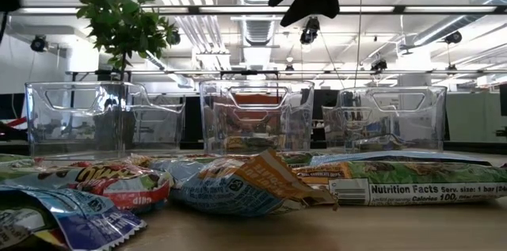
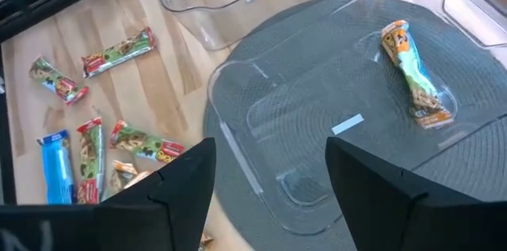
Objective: Pick and place Granola Bars by type
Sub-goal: Put the red granola bar into the left transparent bin
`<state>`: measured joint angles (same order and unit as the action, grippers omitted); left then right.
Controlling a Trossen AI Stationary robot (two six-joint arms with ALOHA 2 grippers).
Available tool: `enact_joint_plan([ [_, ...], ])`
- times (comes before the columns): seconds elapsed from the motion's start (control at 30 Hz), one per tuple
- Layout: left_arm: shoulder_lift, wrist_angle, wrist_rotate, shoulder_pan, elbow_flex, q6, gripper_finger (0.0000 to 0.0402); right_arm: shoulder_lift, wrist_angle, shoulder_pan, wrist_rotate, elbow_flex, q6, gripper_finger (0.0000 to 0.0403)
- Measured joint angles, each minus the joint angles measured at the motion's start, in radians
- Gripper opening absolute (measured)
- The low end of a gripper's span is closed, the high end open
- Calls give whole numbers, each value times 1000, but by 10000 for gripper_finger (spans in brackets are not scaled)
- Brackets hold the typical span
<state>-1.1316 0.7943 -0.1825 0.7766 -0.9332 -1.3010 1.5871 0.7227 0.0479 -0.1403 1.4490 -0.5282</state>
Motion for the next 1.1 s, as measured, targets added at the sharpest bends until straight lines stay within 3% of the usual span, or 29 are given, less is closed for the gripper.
enact_joint_plan([
  [0.1, -116, -16, -31, 117, -8, -158, 125, 0, 0, 0, -19, 0, 9, 228],
  [0.27, -283, -48, -22, 200, -37, -299, 125, 0, -3, 0, -20, 0, 17, 228],
  [0.57, -528, -187, 54, 219, -67, -319, 125, 0, -4, 0, -20, 0, 42, 228],
  [0.9, -567, -137, 90, 213, -94, -455, 125, 0, -1, 0, -20, 0, 65, 228],
  [1.1, -520, 118, 132, 199, -220, -501, 126, 0, -1, 0, -20, 0, 81, 228],
])
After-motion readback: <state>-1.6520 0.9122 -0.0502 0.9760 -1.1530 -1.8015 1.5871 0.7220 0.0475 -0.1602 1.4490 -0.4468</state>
